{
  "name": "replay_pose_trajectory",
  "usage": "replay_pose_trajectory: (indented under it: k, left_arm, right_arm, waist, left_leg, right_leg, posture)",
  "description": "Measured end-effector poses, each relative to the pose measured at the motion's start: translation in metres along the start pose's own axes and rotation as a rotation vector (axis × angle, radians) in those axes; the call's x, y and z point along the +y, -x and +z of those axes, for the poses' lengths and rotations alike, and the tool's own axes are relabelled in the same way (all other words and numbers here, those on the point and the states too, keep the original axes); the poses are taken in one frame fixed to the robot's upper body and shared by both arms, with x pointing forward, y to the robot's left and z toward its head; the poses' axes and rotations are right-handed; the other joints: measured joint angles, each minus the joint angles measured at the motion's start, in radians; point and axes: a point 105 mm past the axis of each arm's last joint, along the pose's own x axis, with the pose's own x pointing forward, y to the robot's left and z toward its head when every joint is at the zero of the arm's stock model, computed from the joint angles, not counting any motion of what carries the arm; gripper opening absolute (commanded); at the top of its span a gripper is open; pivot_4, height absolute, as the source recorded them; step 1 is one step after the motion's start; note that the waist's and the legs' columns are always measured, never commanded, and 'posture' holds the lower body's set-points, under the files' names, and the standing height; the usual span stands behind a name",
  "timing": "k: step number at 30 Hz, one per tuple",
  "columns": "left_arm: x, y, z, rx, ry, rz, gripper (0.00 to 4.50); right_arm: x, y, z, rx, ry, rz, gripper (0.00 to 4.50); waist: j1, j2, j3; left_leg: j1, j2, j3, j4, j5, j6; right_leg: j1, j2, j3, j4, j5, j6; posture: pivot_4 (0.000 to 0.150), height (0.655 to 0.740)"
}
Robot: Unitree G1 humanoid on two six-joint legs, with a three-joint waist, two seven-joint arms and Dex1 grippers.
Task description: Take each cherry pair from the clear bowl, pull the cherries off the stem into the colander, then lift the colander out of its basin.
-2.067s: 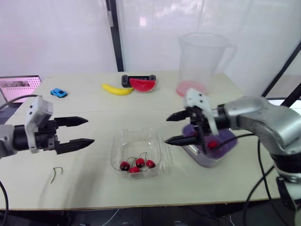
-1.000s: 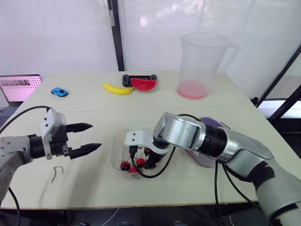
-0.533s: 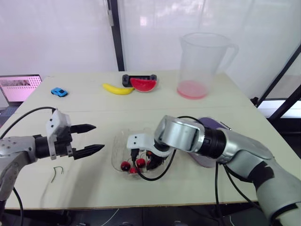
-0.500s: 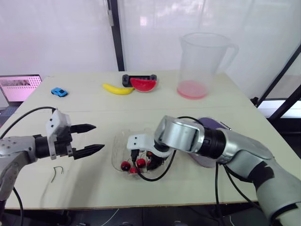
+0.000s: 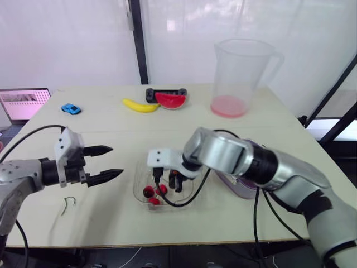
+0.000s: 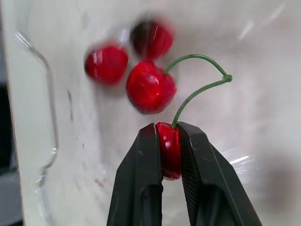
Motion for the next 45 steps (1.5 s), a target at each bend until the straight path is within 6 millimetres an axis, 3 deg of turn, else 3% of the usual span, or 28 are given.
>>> replay_pose_trajectory:
  k: [4,10,13,17,21,25,36,39,45]
  left_arm:
    - [0.005,-0.008,0.017,-0.111,0.049,0.000,4.50]
    - [0.015,-0.019,0.056,-0.311,0.119,-0.009,4.50]
    - [0.016,-0.024,0.063,-0.354,0.161,-0.018,4.50]
    - [0.014,-0.037,0.070,-0.381,0.224,-0.052,4.50]
    - [0.010,-0.052,0.081,-0.394,0.276,-0.106,4.50]
    - [0.010,-0.064,0.076,-0.341,0.262,-0.109,4.50]
    - [0.010,-0.081,0.084,-0.285,0.192,-0.119,4.50]
    - [0.007,-0.084,0.082,-0.283,0.214,-0.139,3.63]
    - [0.004,-0.084,0.077,-0.274,0.224,-0.159,0.51]
  right_arm:
    - [-0.006,0.024,0.015,-0.252,0.101,-0.058,0.49]
    - [-0.040,0.054,0.030,-0.605,0.092,-0.394,0.49]
    - [-0.053,0.052,0.019,-0.588,0.135,-0.569,0.49]
    - [-0.064,0.044,-0.003,-0.420,0.407,-0.820,0.49]
    - [-0.055,0.040,0.005,-0.394,0.591,-0.867,0.49]
    - [-0.049,0.044,0.010,-0.345,0.755,-0.935,0.49]
    - [-0.042,0.035,0.010,-0.274,0.865,-0.934,0.49]
    - [-0.040,0.034,0.012,-0.277,0.875,-0.930,0.43]
    - [-0.043,0.038,0.010,-0.261,0.875,-0.948,0.43]
  waist:
    - [0.001,-0.001,0.000]
    - [-0.004,-0.002,-0.001]
    - [-0.004,-0.002,-0.001]
    - [0.001,-0.002,-0.001]
    - [-0.005,-0.002,0.000]
    - [-0.007,-0.002,0.000]
    - [-0.003,-0.002,0.000]
    - [-0.003,-0.002,0.000]
    - [-0.002,-0.002,0.000]
  left_leg:
    - [0.000,0.000,-0.001,0.001,0.000,0.000]
    - [0.001,0.000,0.000,0.000,0.003,-0.004]
    - [0.000,0.000,0.000,0.000,0.004,-0.006]
    - [0.000,-0.001,0.000,0.001,0.004,-0.007]
    - [0.000,-0.001,0.000,0.001,0.004,-0.007]
    - [0.000,0.000,0.000,0.001,0.005,-0.008]
    - [0.000,-0.001,0.000,0.001,0.005,-0.008]
    - [0.000,-0.001,0.000,0.001,0.005,-0.008]
    - [0.000,-0.001,0.000,0.002,0.005,-0.008]
  right_leg:
    - [0.001,0.000,-0.001,0.000,0.000,0.000]
    - [0.000,0.001,0.000,0.001,0.000,0.000]
    - [0.000,0.001,0.000,0.001,0.000,0.000]
    - [0.001,0.001,0.000,0.001,0.000,0.000]
    - [0.001,0.002,0.000,0.001,0.000,0.000]
    - [0.001,0.003,0.000,0.001,0.000,0.000]
    - [0.002,0.002,0.000,0.000,0.000,0.000]
    - [0.002,0.002,0.000,0.000,0.000,0.000]
    - [0.002,0.002,0.000,0.000,0.000,0.000]
  posture:
    - [0.150,0.7400]
    - [0.150,0.7400]
    - [0.150,0.7400]
    - [0.150,0.7400]
    - [0.150,0.7400]
    - [0.150,0.7400]
    - [0.150,0.7400]
    - [0.150,0.7400]
    - [0.150,0.7400]
